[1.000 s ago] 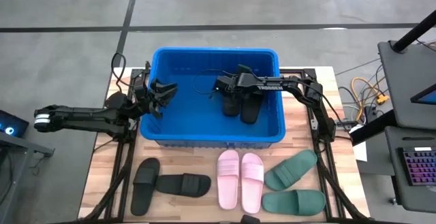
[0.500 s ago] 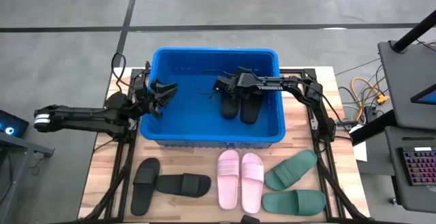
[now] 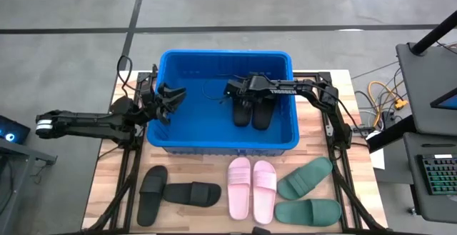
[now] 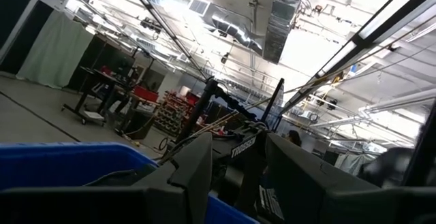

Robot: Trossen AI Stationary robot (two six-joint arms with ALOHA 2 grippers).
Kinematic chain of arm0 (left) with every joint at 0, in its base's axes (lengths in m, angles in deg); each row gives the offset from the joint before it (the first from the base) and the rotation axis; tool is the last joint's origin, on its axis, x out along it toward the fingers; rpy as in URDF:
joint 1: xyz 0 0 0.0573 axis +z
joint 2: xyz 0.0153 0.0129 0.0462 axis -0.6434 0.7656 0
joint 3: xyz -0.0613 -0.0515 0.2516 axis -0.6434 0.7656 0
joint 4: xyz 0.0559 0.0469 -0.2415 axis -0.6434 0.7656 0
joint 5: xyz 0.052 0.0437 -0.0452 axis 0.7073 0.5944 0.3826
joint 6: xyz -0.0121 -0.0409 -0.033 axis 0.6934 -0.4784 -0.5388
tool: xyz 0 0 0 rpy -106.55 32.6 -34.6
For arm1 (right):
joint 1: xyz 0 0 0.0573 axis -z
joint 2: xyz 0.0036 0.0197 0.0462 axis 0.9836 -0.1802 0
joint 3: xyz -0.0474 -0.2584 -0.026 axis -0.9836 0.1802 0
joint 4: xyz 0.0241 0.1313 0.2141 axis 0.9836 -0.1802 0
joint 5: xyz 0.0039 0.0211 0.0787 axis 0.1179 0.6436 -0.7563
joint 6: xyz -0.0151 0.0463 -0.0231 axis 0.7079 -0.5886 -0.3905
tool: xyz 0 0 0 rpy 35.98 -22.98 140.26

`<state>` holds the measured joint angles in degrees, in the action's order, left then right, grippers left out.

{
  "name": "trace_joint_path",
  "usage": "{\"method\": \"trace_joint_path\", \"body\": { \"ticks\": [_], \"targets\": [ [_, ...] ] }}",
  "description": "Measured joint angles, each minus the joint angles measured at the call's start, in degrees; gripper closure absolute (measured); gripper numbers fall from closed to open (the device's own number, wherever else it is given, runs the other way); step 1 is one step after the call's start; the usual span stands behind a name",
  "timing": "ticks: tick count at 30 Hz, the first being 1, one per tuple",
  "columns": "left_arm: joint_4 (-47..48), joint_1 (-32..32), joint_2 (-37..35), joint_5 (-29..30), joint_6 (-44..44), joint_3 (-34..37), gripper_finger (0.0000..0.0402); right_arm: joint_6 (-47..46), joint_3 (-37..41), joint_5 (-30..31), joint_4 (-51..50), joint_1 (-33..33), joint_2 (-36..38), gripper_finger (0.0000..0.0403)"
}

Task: Pick and place slides into bin
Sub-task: Put the top black slide into the blue bin, then put the left black slide into the blue bin

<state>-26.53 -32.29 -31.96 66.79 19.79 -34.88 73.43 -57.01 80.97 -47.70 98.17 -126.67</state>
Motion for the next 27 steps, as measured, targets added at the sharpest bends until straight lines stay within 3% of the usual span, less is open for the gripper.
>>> {"method": "trace_joint_path", "body": {
  "ticks": [6,17,22,27],
  "targets": [
    [0.02,-0.02,0.0,-0.4,-0.02,0.0,0.0276,0.45,-0.02,-0.63,-0.76,-0.03,0.16,0.0202],
    [0.19,-0.01,0.2,-0.62,0.09,0.02,0.0276,-7.7,-2.83,-2.02,-3.47,-1.28,5.45,0.0202],
    [0.31,0.0,0.21,-0.74,0.09,0.06,0.0276,-15.53,-2.41,-1.83,1.24,-2.94,15.26,0.0216],
    [0.32,-0.01,0.24,-0.8,0.14,0.18,0.0276,-13.58,0.11,-2.55,13.39,-6.79,27.89,0.0241]
  ]
}}
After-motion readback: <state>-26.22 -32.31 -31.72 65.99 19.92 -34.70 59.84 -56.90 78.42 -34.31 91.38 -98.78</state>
